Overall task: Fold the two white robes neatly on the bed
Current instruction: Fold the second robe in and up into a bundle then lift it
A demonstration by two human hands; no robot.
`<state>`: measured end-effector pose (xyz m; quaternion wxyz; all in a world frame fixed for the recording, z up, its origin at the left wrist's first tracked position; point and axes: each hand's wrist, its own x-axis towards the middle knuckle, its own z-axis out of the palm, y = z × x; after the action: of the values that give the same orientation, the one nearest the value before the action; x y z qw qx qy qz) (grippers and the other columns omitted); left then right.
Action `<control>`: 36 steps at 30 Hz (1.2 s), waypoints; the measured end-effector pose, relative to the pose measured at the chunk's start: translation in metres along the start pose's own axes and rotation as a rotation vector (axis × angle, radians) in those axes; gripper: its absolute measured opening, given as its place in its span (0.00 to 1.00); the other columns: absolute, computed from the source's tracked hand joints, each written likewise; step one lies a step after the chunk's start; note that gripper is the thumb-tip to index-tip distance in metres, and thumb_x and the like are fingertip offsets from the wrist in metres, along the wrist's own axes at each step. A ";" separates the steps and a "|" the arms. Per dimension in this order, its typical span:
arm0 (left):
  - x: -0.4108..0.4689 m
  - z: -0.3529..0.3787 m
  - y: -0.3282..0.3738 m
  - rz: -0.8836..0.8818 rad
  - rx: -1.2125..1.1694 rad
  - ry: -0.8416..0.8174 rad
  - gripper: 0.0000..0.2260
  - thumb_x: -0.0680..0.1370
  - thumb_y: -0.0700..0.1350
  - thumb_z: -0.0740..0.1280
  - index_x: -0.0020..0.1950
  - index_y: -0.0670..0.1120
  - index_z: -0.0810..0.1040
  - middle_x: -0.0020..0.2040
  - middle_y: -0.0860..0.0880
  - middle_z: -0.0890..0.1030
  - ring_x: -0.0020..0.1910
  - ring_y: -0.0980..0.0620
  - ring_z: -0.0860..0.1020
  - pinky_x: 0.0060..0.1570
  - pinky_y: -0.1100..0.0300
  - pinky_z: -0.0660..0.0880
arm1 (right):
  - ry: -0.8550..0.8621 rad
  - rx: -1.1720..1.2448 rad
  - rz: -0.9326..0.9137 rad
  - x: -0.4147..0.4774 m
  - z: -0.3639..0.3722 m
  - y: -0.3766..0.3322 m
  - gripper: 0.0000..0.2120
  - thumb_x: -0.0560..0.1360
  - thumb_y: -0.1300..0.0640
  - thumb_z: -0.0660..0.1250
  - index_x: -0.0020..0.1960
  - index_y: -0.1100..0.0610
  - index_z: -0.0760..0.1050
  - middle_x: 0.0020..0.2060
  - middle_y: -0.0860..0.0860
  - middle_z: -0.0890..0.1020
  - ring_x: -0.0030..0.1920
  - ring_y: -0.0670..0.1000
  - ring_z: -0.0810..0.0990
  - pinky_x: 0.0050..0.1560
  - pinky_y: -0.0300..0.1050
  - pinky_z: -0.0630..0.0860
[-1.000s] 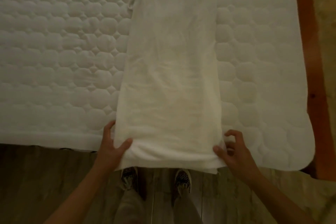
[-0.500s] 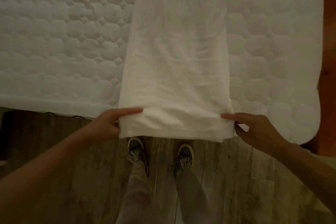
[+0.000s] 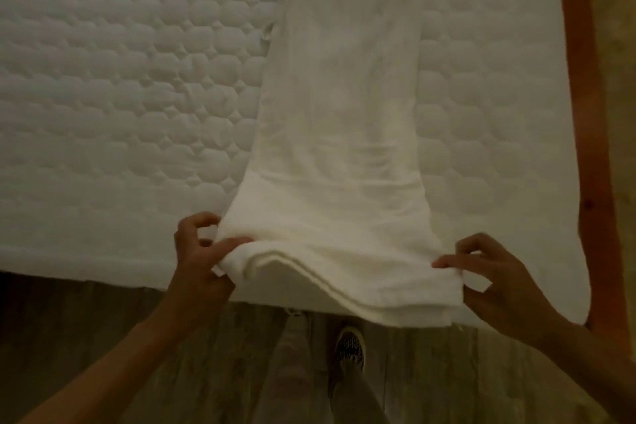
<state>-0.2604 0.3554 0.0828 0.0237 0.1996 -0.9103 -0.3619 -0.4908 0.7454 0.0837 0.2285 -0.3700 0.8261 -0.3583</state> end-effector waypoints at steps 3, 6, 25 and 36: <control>0.048 -0.021 0.010 0.078 -0.118 0.008 0.13 0.76 0.57 0.67 0.60 0.57 0.81 0.69 0.62 0.71 0.71 0.55 0.70 0.68 0.59 0.69 | 0.141 0.003 0.029 0.039 -0.021 -0.013 0.21 0.75 0.36 0.65 0.57 0.51 0.81 0.57 0.48 0.76 0.59 0.40 0.76 0.57 0.29 0.73; 0.112 -0.031 0.037 -0.057 -0.296 0.101 0.07 0.79 0.53 0.69 0.57 0.60 0.78 0.53 0.72 0.81 0.53 0.70 0.79 0.51 0.71 0.76 | 0.281 0.130 0.114 0.097 -0.044 -0.031 0.09 0.78 0.49 0.69 0.56 0.51 0.80 0.50 0.40 0.83 0.51 0.38 0.81 0.50 0.30 0.76; 0.436 0.023 -0.029 -0.361 -0.267 0.226 0.13 0.78 0.52 0.73 0.60 0.51 0.78 0.45 0.57 0.79 0.44 0.55 0.78 0.41 0.67 0.72 | 0.668 0.013 0.658 0.394 -0.045 0.075 0.24 0.81 0.41 0.61 0.35 0.57 0.66 0.29 0.50 0.71 0.30 0.48 0.69 0.33 0.44 0.66; 0.405 0.057 0.018 0.106 0.343 0.147 0.33 0.81 0.60 0.61 0.82 0.45 0.60 0.81 0.42 0.63 0.80 0.42 0.61 0.75 0.40 0.57 | 0.430 -0.420 0.329 0.397 0.011 0.006 0.32 0.82 0.42 0.53 0.81 0.56 0.53 0.80 0.57 0.55 0.80 0.56 0.52 0.79 0.60 0.46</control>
<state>-0.6493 0.2504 0.0120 0.0748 0.1783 -0.9637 -0.1840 -0.7330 0.4353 0.0275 0.0228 -0.1869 0.9597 -0.2088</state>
